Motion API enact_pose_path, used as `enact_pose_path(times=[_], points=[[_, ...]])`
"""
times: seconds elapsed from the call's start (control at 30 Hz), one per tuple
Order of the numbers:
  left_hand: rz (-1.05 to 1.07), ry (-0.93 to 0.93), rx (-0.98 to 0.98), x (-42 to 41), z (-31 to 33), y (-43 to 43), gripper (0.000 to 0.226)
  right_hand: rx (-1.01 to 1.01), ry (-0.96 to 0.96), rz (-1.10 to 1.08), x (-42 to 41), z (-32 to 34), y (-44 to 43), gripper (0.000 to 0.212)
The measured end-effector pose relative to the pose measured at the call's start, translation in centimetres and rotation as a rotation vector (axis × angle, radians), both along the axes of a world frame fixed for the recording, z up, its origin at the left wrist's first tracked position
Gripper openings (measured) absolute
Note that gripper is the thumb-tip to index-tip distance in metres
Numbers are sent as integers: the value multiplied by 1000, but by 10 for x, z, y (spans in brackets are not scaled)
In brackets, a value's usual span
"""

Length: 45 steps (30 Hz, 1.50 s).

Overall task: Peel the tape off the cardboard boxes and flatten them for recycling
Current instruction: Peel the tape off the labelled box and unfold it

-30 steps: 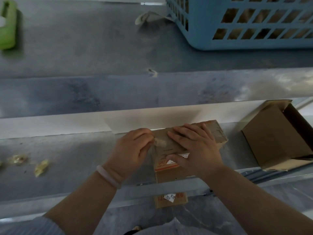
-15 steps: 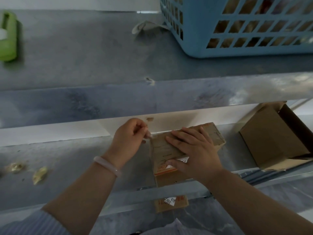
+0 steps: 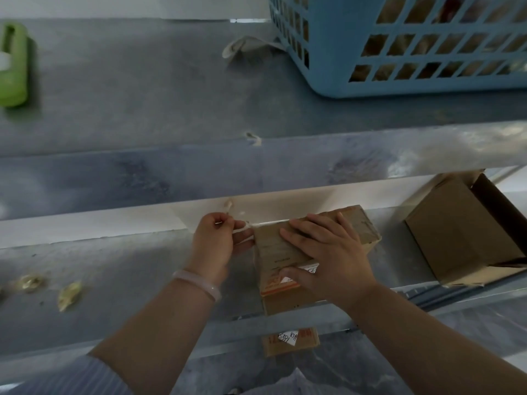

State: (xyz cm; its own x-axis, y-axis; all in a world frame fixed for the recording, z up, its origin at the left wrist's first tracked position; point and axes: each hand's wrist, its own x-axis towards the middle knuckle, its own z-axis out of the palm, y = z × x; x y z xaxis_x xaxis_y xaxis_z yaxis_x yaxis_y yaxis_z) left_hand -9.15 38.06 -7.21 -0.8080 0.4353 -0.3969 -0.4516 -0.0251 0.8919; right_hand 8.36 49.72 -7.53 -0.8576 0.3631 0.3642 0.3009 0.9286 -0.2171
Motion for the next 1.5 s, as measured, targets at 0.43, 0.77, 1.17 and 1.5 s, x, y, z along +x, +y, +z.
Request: enact_pose_path(times=[0.43, 0.77, 1.17, 1.5], points=[[-304, 229, 77, -6, -11, -38, 35, 4, -8, 7, 2, 3, -2, 65], [-423, 643, -276, -14, 6, -20, 27, 16, 30, 3, 2, 2, -2, 65], [-21, -82, -96, 16, -12, 2, 11, 35, 43, 5, 0, -5, 1, 64], [-498, 957, -426, -4, 10, -9, 23, 27, 12, 6, 2, -1, -1, 64]])
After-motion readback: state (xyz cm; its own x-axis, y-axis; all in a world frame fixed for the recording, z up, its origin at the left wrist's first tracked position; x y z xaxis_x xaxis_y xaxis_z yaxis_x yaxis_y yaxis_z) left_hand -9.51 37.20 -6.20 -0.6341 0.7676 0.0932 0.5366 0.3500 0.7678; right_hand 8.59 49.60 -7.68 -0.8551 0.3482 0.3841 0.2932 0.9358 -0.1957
